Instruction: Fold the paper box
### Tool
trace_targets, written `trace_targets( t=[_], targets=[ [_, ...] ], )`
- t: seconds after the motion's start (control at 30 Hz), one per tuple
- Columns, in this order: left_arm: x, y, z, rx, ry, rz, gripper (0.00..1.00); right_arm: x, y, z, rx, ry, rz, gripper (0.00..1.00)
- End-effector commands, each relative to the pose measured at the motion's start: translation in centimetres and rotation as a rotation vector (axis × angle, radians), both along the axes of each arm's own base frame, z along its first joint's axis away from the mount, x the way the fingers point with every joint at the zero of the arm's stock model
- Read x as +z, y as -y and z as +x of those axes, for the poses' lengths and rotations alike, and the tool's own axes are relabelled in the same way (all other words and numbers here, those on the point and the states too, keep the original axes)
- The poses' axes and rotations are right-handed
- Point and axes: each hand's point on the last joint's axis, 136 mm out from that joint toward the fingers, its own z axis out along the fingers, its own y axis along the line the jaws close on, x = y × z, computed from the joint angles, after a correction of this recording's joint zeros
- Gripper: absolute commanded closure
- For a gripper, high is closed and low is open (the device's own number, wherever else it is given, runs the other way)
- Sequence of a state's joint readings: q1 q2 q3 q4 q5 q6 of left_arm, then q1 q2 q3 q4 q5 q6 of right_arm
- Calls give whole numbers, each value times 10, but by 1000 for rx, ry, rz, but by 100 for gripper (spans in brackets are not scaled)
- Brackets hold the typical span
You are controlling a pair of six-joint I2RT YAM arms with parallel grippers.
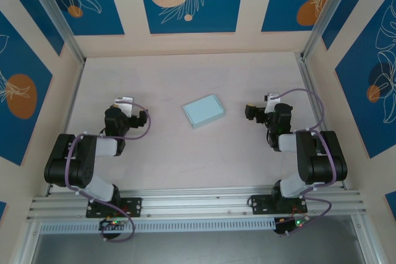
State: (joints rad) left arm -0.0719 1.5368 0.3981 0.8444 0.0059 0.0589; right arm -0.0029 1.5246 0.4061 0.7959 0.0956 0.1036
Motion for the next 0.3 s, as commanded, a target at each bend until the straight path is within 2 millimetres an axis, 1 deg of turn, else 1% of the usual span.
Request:
trace_targets(
  t=[0.0,0.27],
  targets=[
    [-1,-6,0,19,-4,-2,0,7,-3,3,17,20,6,0],
    [-1,-8,0,31,-3,-1,0,7,-3,3,16,20,6,0]
  ],
)
